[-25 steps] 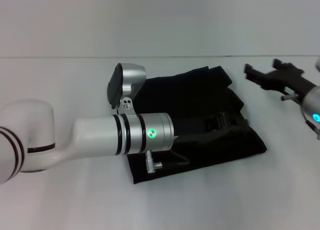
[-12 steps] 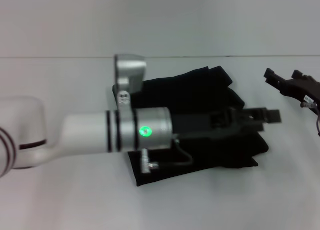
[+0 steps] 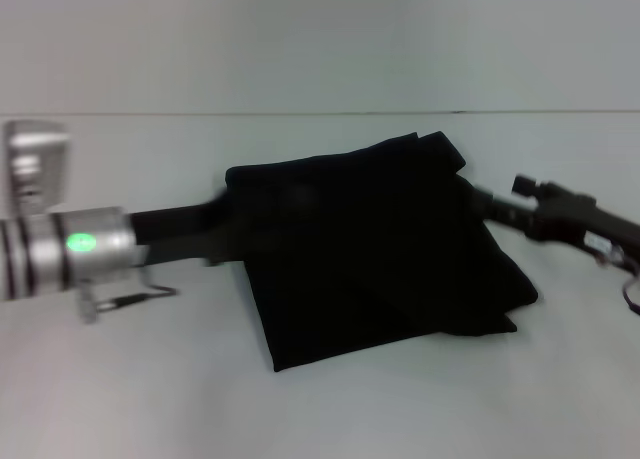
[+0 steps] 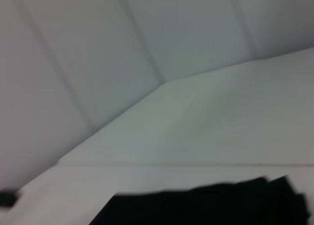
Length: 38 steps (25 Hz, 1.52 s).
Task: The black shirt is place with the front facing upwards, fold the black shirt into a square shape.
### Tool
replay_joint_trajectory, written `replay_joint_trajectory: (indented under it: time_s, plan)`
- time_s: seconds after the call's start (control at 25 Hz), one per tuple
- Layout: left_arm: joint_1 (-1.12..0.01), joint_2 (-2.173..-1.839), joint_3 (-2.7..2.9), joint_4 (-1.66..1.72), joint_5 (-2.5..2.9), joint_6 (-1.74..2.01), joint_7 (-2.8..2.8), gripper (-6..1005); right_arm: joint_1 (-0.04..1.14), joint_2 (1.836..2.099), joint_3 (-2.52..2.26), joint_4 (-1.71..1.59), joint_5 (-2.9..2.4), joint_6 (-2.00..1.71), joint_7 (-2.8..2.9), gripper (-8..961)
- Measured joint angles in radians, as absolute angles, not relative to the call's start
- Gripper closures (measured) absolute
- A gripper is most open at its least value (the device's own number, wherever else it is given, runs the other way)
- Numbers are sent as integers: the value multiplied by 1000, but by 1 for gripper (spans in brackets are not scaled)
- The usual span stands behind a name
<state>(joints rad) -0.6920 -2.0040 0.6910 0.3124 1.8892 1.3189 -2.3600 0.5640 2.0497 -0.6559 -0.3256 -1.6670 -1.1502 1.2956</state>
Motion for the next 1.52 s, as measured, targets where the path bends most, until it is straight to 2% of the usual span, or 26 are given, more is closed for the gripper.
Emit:
replay_joint_trajectory:
  time_s: [0.04,0.08,0.2,0.32,0.56,1.0,1.52]
  plan:
    - [-692,-2004,691,312,1889,1319,-2360,186,549,2043,-657,-337,-1701,-1194,1291,8]
    - [-668,-1980,693,312,1889,1277,-2396,159,533,2038,-657,-345,-1728,-1241,1266,8]
    - [-656,-1966,694,310,1889,1229,-2405,76,483,2031,-655,-367,-1779,-1348,1145,8]
    - [-656,-1965,707,307,1889,1156,-2407,80,433,2035,-648,-374,-1785,-1405,1019,8]
    - [-677,-1986,759,307,1891,1040,-2408,88,385,2045,-651,-374,-1788,-1435,938,8]
    - [-710,-2034,804,306,1891,973,-2409,103,369,2046,-657,-369,-1817,-1465,935,8]
    - [-734,-2056,863,294,1891,956,-2408,120,365,2047,-657,-365,-1818,-1474,934,9]
